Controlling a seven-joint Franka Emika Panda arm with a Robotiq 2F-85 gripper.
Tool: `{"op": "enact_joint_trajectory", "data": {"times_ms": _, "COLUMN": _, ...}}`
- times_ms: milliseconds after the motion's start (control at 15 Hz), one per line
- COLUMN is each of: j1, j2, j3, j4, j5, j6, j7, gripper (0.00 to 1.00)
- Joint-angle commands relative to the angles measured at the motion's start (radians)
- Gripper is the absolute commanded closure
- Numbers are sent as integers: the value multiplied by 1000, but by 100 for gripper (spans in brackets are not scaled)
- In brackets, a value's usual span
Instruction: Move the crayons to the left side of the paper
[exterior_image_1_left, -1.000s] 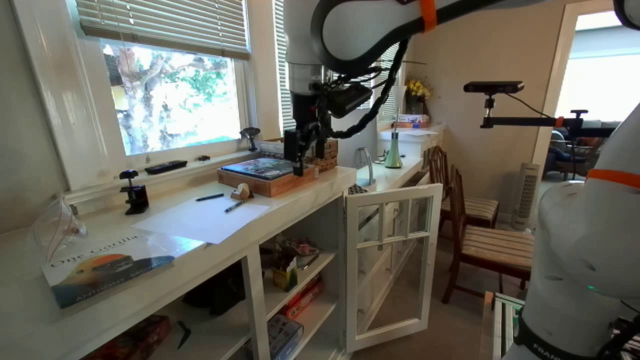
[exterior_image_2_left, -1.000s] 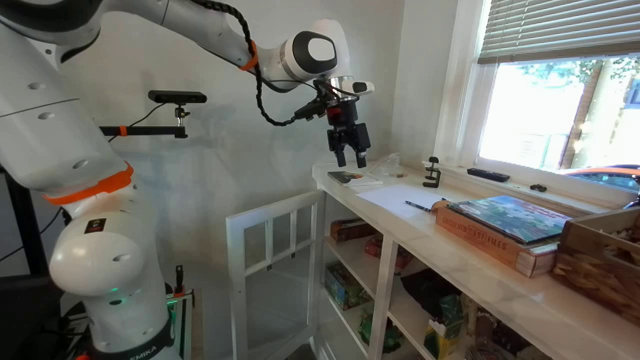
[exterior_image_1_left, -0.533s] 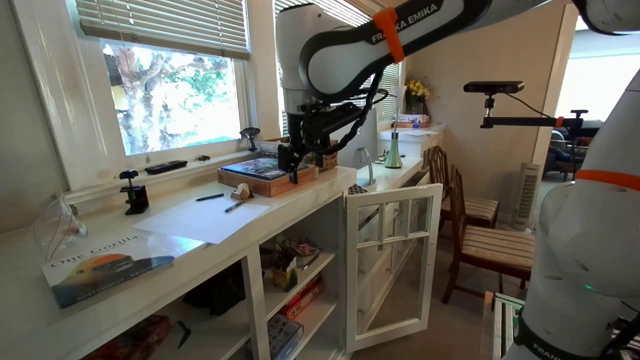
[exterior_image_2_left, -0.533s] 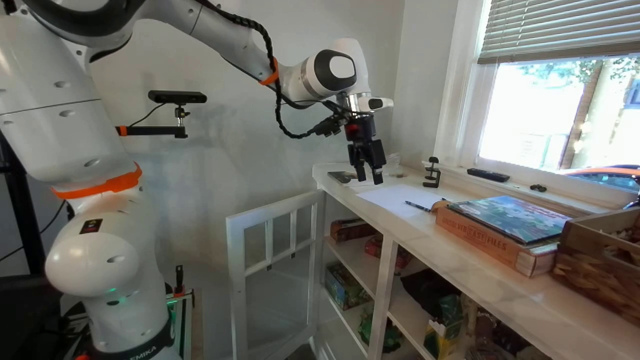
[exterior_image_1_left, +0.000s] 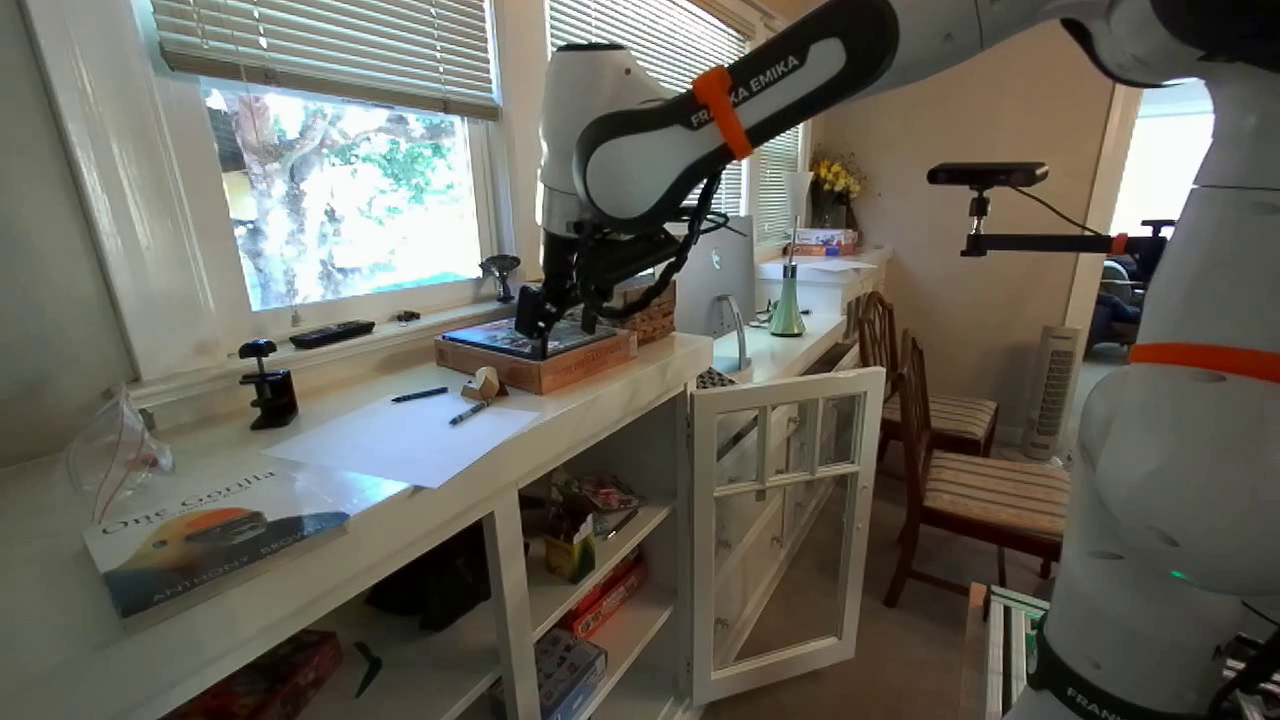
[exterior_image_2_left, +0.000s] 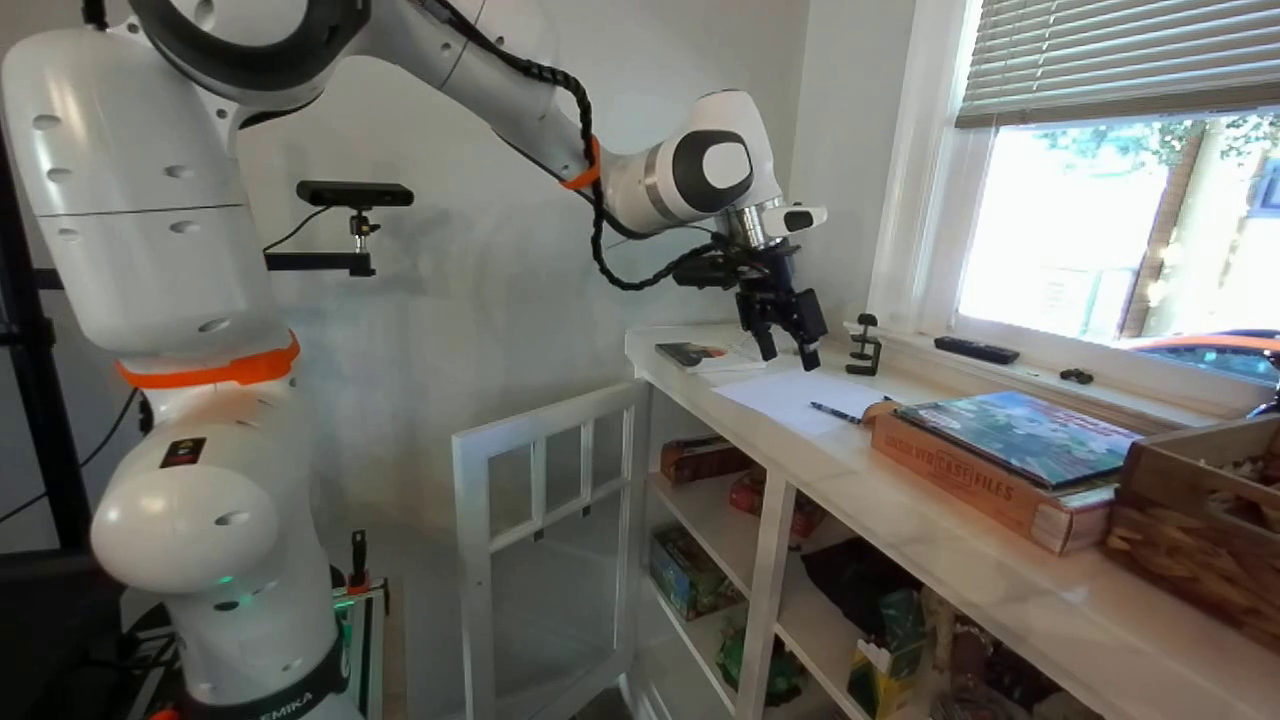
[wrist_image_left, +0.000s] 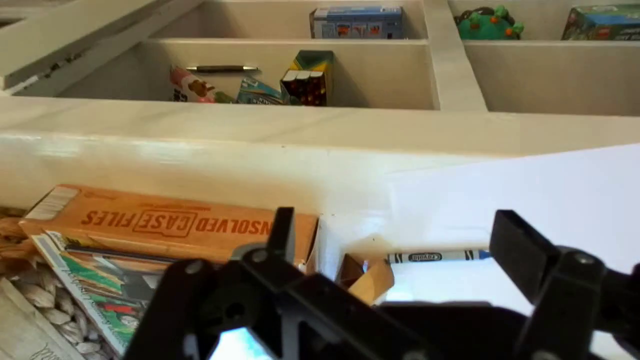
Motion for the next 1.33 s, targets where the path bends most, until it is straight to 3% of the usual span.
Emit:
{"op": "enact_joint_trajectory", "data": {"times_ms": 0, "j1": 9, "j2": 73, "j3": -22, "j4": 54, "j5": -7, "j6": 40, "j7": 24, "gripper": 0}}
{"op": "enact_joint_trajectory", "data": {"times_ms": 600, "j1": 38, "j2": 211, "j3": -43, "j4": 182, "j5": 24, "j6": -46, "j7": 264, "gripper": 0}}
{"op": "enact_joint_trajectory", "data": {"times_ms": 1267, "j1": 87, "j2": 376, "j3": -85, "j4": 345, "j5": 85, "j6": 10, "j7": 359, "gripper": 0}}
